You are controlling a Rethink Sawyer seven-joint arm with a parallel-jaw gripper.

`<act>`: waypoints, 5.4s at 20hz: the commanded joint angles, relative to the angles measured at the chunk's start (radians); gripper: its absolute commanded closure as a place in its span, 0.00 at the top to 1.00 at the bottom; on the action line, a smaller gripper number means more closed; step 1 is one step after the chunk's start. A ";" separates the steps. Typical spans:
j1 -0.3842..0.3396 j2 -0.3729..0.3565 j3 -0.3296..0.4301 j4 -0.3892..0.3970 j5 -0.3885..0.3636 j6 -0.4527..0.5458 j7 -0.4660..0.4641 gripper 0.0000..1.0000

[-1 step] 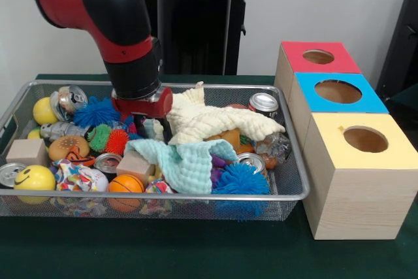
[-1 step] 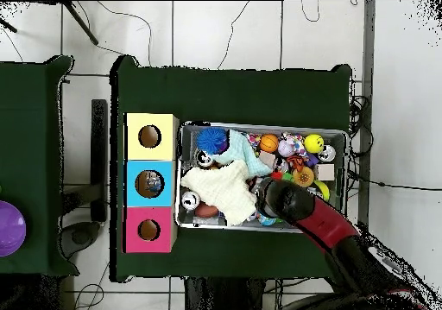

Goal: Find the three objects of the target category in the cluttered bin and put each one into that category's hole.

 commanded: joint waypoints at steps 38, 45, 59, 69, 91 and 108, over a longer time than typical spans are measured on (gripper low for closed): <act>-0.172 0.070 0.084 -0.095 -0.260 0.037 -0.078 1.00; -0.170 -0.002 0.066 -0.137 -0.274 0.160 -0.062 1.00; -0.177 -0.056 0.088 -0.184 -0.259 0.302 -0.052 1.00; -0.154 -0.089 0.084 -0.204 -0.242 0.371 -0.015 1.00; -0.145 -0.041 0.062 -0.157 -0.306 0.198 0.028 1.00; -0.134 0.061 0.054 -0.184 -0.341 0.064 0.060 1.00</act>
